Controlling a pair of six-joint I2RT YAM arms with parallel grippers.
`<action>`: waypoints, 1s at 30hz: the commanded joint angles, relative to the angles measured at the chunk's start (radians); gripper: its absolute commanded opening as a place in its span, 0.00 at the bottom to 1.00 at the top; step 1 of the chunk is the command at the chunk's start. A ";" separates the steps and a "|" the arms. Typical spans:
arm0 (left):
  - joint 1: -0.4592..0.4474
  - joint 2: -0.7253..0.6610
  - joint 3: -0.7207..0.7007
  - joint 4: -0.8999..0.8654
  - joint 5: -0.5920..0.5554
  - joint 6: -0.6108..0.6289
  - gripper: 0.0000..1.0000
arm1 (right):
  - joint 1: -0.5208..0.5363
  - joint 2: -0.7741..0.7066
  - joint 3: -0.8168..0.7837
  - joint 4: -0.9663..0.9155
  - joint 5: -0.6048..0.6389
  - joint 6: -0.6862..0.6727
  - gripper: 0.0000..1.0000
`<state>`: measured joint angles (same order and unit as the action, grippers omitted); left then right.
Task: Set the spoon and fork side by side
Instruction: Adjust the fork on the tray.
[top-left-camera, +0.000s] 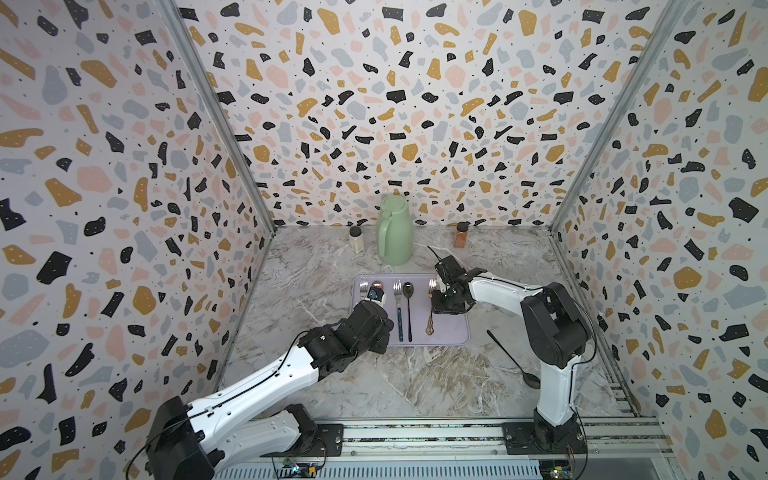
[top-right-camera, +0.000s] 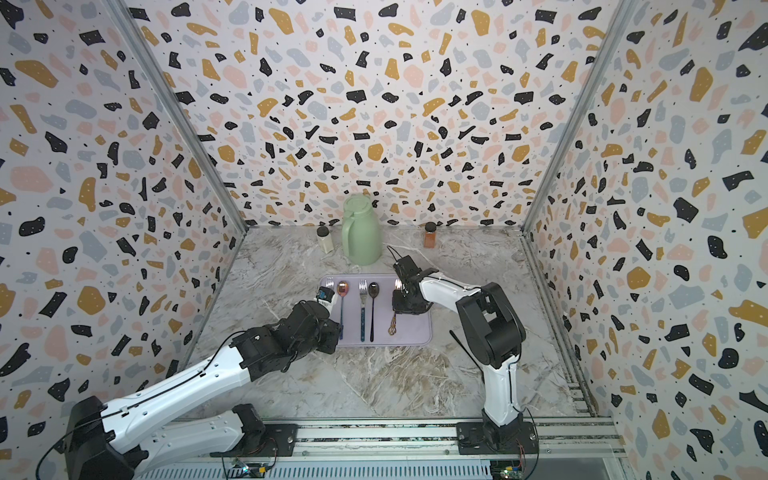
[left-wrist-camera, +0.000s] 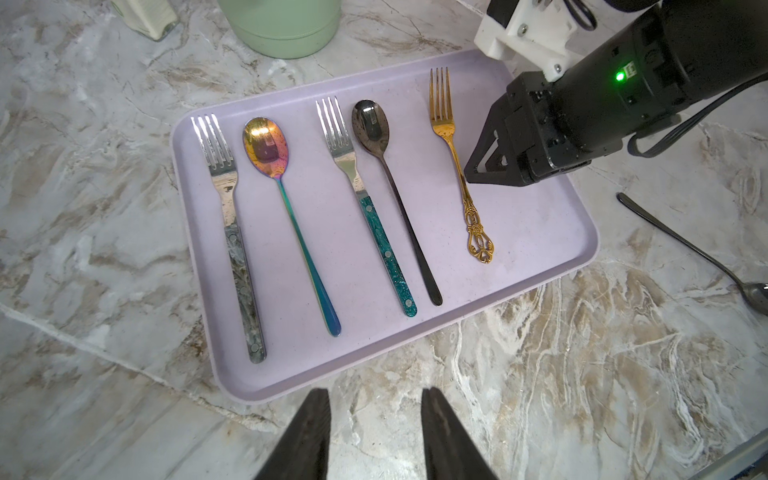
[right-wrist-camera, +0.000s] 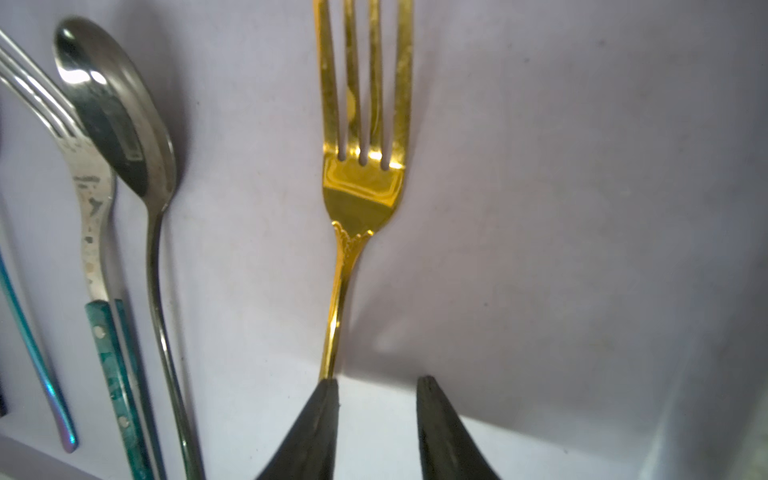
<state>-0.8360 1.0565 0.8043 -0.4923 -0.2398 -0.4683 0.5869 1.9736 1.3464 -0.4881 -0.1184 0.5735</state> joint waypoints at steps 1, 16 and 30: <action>0.004 0.011 -0.002 0.029 0.008 -0.010 0.39 | 0.025 0.015 0.032 -0.082 0.084 -0.020 0.38; 0.003 0.003 -0.016 0.029 0.001 -0.008 0.39 | 0.054 0.064 0.069 -0.141 0.171 -0.018 0.27; 0.003 0.040 0.006 0.038 0.060 -0.009 0.39 | 0.054 -0.081 -0.050 -0.139 0.160 -0.081 0.18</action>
<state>-0.8360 1.0798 0.8028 -0.4858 -0.2131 -0.4683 0.6437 1.9400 1.3197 -0.5537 0.0162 0.5228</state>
